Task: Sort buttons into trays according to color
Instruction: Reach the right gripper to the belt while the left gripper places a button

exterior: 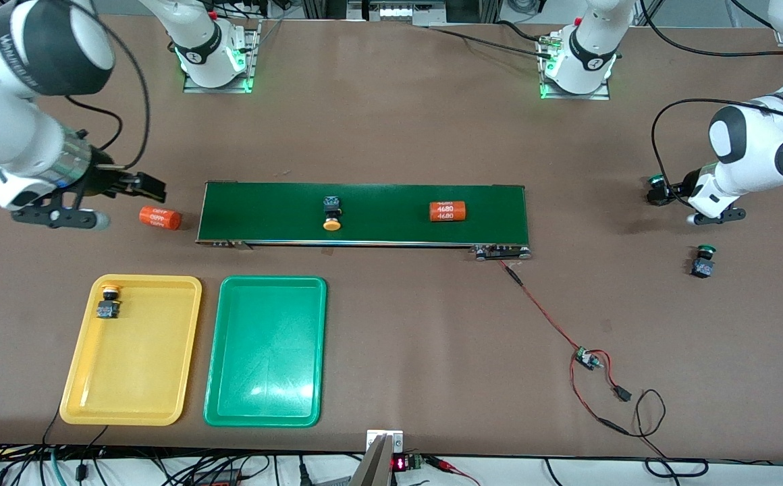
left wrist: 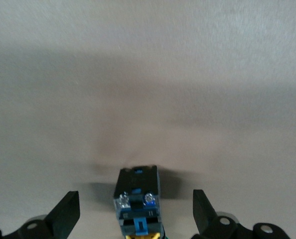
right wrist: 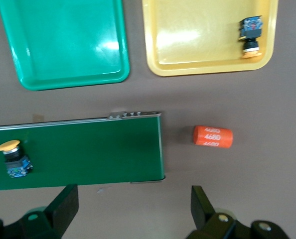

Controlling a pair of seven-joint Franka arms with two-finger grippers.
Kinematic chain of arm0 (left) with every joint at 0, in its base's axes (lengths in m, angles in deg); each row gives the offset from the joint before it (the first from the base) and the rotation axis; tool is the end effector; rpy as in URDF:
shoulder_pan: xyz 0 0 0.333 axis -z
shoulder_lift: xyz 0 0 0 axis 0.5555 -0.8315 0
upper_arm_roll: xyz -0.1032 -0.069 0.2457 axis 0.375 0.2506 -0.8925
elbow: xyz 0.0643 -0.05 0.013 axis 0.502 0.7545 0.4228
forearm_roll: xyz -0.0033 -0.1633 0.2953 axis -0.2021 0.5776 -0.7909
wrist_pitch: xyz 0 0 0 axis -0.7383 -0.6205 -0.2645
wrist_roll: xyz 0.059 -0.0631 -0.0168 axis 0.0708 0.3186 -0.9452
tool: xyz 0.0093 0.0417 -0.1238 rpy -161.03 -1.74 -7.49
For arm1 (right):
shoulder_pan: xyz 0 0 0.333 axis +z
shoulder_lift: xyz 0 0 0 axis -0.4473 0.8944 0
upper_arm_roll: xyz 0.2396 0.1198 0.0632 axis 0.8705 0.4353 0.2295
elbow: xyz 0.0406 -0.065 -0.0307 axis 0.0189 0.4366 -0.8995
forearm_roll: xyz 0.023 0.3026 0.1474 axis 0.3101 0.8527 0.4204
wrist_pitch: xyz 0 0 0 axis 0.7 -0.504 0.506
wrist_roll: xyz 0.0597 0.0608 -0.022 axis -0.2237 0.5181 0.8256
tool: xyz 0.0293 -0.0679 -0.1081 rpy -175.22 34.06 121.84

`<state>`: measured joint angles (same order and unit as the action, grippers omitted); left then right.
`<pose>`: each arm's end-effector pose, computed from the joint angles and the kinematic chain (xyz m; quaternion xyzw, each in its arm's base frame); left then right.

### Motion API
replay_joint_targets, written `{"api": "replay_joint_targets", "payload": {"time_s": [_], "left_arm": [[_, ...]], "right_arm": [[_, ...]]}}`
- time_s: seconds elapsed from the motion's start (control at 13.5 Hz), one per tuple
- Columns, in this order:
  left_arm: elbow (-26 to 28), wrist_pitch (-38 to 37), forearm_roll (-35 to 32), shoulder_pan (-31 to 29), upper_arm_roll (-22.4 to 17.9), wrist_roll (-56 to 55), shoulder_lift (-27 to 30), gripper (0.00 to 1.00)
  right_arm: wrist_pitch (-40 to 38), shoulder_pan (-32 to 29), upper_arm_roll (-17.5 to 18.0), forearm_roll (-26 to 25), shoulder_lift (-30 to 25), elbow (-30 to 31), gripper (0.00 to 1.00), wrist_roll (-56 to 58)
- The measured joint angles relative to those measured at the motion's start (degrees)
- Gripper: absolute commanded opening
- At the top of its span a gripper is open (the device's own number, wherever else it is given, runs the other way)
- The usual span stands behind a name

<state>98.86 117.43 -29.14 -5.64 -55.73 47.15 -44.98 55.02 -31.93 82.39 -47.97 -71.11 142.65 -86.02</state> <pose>0.3848 0.1775 0.1571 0.9881 0.0883 -0.1243 0.0216 0.5111 0.0830 0.4504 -0.9969 0.0514 0.0600 0.0049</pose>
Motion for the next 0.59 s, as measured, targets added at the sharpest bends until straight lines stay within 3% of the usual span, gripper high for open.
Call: {"api": "replay_joint_targets", "payload": {"time_s": [0.3, 0.37, 0.59], "left_arm": [[1.2, -0.1, 0.0, 0.0, 0.0, 0.0, 0.1, 0.09], [1.2, -0.5, 0.0, 0.0, 0.0, 0.0, 0.3, 0.0], [1.0, -2.9, 0.0, 0.8, 0.2, 0.0, 0.6, 0.0]], "right_arm": [[4.2, 0.3, 4.0, 0.0, -1.6, 3.9, 1.0, -5.7], [5.4, 0.3, 5.0, 0.0, -1.9, 4.9, 1.0, -7.0], [8.7, 0.4, 8.6, 0.1, -2.0, 7.3, 1.0, -11.0]]}}
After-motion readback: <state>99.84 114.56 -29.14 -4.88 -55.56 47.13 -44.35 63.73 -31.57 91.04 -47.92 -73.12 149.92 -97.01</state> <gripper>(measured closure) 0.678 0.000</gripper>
